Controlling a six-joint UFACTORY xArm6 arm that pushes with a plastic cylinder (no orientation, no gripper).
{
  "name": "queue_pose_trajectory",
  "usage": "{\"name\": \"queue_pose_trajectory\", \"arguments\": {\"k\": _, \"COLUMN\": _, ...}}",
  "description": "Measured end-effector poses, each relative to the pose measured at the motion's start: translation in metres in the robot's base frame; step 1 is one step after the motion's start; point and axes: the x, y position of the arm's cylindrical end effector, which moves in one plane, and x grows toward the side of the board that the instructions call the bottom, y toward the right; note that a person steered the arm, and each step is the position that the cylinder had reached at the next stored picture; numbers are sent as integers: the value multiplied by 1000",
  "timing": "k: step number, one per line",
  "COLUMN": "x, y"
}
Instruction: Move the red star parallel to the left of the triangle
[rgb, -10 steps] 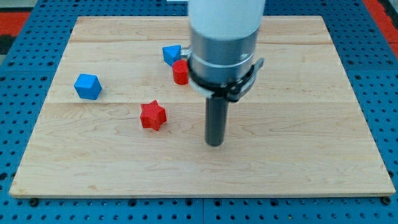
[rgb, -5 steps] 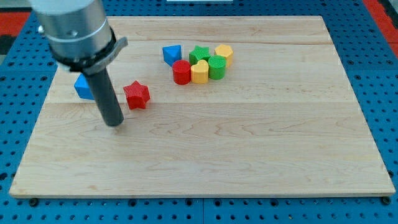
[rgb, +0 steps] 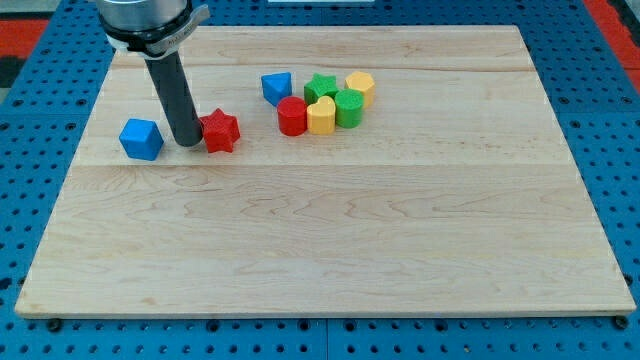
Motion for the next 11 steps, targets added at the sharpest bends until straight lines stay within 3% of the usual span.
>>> {"name": "queue_pose_trajectory", "arguments": {"k": 1, "x": 35, "y": 17}}
{"name": "queue_pose_trajectory", "arguments": {"k": 2, "x": 39, "y": 53}}
{"name": "queue_pose_trajectory", "arguments": {"k": 5, "x": -112, "y": 17}}
{"name": "queue_pose_trajectory", "arguments": {"k": 6, "x": -116, "y": 4}}
{"name": "queue_pose_trajectory", "arguments": {"k": 9, "x": -14, "y": 52}}
{"name": "queue_pose_trajectory", "arguments": {"k": 10, "x": 10, "y": 44}}
{"name": "queue_pose_trajectory", "arguments": {"k": 11, "x": -18, "y": 15}}
